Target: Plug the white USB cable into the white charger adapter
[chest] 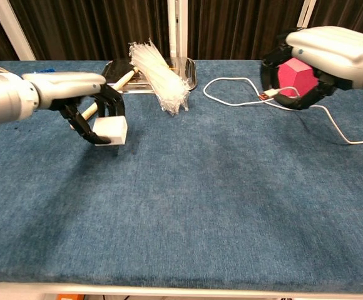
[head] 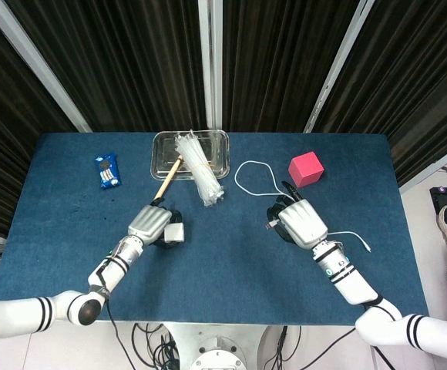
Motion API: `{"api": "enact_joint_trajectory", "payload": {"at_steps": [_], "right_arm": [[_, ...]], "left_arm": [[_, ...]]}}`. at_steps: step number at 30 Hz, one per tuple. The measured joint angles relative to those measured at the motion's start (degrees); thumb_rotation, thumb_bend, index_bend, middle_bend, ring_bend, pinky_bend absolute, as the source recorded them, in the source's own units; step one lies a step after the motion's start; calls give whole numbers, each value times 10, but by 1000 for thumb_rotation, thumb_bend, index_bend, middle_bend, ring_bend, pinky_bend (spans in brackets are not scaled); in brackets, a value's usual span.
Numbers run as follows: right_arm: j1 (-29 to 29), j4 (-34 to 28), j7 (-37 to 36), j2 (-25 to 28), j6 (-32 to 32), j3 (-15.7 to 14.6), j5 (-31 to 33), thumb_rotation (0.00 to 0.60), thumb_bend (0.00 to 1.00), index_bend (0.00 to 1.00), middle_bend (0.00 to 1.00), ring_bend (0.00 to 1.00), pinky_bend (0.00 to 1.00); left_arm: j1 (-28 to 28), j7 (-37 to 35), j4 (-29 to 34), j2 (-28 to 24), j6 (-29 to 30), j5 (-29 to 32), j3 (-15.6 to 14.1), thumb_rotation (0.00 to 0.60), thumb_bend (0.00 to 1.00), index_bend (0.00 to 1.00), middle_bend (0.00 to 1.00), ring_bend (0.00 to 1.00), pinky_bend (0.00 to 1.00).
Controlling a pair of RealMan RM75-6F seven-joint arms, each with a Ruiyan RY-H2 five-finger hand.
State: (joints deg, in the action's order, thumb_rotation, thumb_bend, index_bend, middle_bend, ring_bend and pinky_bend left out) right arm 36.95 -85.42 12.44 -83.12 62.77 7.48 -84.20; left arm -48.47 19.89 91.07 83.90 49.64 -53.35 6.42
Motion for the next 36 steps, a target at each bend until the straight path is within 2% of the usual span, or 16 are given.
{"api": "enact_joint_trajectory", "payload": {"at_steps": [5,14,23,29,36], "right_arm": [[11,-38,64,-19,-14,17,44,600,421,642,509,310,66],[48,-90,188,-80,-27,59,154,600,422,649,510,312,66],[91,-99,261,-136,-17,97,244,600,422,652,512,311,66],[117,-94,287,-161,-6,114,292,600,422,653,511,311,66],[129,-79,275,-170,-6,121,319,600,422,652,510,311,66]], "left_arm": [[12,22,49,-21,38,20,2,436,204,463,498,375,128],[22,54,101,-32,88,28,6,435,199,463,499,375,131],[13,90,120,-19,115,44,24,434,193,464,498,375,136],[0,96,131,-10,119,62,44,436,193,464,498,375,137],[-8,103,135,1,127,60,50,436,193,464,498,375,137]]}}
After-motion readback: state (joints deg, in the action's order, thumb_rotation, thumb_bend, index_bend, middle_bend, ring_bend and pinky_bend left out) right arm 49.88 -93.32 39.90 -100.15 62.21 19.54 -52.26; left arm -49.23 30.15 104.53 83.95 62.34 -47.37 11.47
